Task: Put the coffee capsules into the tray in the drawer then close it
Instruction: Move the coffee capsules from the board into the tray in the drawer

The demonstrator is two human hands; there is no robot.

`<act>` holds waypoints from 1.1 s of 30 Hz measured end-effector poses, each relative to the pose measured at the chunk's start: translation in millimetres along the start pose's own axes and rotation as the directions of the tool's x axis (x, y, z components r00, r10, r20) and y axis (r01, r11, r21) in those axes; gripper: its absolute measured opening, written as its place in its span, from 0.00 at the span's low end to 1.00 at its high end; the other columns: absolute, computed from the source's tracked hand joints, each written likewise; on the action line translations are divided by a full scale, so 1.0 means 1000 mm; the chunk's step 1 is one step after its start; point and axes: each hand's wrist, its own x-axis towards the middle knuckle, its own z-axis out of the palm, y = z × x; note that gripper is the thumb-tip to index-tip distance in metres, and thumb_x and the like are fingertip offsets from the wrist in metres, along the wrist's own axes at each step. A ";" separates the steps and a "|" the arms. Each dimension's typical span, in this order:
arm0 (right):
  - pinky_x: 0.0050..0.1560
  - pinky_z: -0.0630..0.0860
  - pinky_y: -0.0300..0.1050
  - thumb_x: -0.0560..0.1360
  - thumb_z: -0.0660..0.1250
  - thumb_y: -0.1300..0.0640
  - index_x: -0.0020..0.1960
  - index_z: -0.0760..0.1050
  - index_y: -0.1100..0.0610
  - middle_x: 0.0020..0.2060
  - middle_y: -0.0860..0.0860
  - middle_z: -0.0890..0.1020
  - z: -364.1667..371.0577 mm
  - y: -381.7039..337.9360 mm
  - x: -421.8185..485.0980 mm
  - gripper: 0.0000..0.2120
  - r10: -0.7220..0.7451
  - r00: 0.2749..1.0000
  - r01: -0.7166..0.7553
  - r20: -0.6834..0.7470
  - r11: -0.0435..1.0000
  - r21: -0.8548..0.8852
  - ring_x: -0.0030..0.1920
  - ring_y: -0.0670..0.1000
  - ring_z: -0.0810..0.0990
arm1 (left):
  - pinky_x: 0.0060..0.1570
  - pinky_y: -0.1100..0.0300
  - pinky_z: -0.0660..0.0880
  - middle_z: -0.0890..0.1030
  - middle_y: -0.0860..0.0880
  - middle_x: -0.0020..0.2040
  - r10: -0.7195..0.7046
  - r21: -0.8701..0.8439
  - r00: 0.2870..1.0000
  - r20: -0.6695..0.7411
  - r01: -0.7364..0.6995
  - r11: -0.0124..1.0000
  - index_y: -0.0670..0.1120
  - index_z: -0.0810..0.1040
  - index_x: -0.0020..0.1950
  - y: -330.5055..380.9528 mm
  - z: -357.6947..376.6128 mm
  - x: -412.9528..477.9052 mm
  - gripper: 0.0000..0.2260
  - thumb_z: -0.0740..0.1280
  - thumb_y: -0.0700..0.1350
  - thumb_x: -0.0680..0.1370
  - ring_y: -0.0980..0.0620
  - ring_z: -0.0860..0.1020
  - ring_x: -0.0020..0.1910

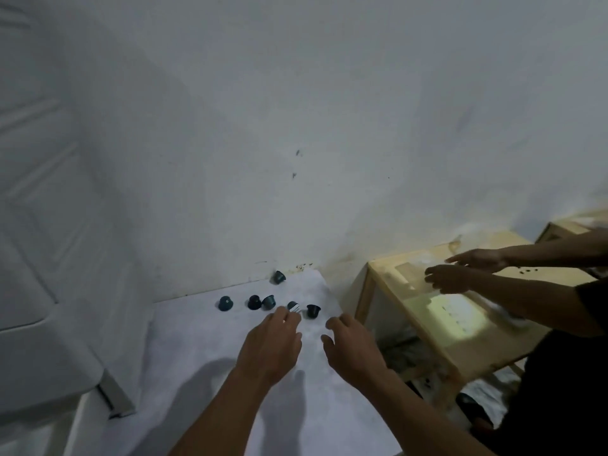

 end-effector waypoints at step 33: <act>0.51 0.69 0.45 0.79 0.59 0.51 0.64 0.70 0.52 0.58 0.55 0.75 0.108 0.045 0.164 0.15 0.313 0.916 -0.346 0.249 0.933 0.101 0.56 0.56 0.75 | 0.54 0.58 0.70 0.69 0.42 0.61 -0.055 -0.219 0.966 0.252 0.113 0.969 0.43 0.76 0.60 -0.088 0.141 0.144 0.11 0.63 0.41 0.79 0.45 0.71 0.58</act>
